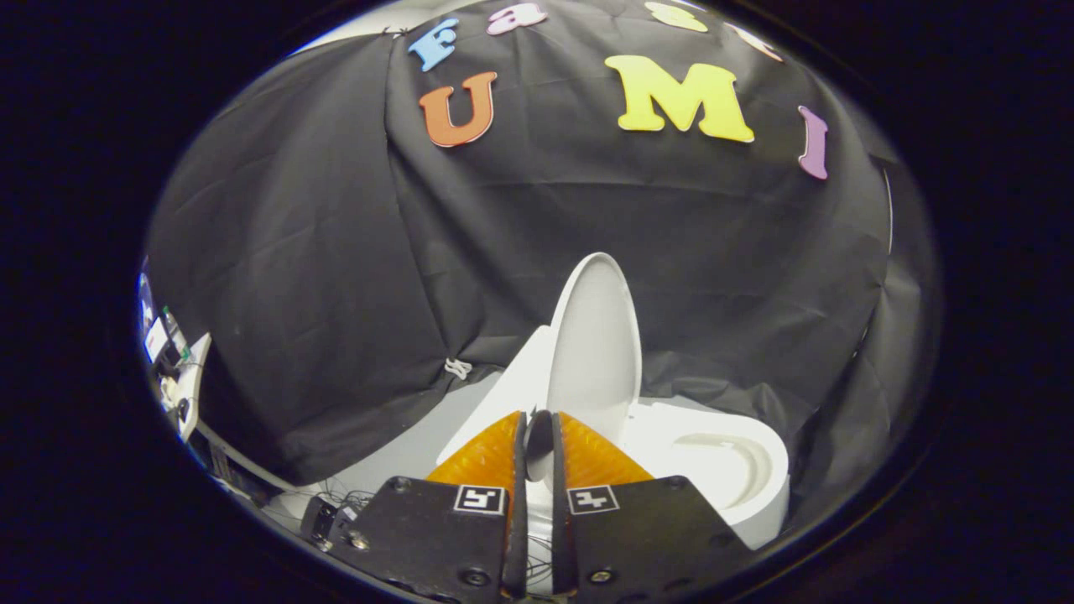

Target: Open the toilet lid.

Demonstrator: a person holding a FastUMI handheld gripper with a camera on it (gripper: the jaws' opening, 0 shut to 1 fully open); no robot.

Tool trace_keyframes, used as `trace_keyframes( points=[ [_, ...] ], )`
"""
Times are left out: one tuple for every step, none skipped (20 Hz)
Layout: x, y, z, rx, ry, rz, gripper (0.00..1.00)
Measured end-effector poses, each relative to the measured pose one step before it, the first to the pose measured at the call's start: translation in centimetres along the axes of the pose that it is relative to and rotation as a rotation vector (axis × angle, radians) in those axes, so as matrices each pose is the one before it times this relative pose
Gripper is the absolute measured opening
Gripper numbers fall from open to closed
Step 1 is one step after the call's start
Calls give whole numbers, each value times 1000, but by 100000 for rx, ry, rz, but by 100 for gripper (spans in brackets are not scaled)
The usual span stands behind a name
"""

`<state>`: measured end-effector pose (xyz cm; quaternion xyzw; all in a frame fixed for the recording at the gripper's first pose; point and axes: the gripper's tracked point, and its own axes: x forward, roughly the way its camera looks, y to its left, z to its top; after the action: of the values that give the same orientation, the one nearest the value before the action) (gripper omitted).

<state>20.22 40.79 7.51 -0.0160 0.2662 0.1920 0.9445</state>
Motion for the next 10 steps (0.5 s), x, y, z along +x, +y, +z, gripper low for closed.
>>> trace_keyframes(
  points=[
    [-380, -415, -30, 1773, -404, 1615, 17],
    [-517, 170, -440, 2931, 1883, 4963, 24],
    [-581, 76, -783, 3330, 2297, 3433, 27],
    [-926, -245, -262, 2458, -466, 1566, 30],
    [-1407, -485, 46, -17, -1557, 297, 34],
    [-1307, -700, 260, -1312, -3166, -1117, 41],
    [-2069, -420, 717, -2183, -5230, -671, 48],
    [-1528, -786, 584, -2505, -5151, -1068, 45],
    [-1649, -869, 209, -2547, -4626, -1383, 47],
    [-1671, -997, -74, -2741, -3603, -1977, 53]
  ],
)
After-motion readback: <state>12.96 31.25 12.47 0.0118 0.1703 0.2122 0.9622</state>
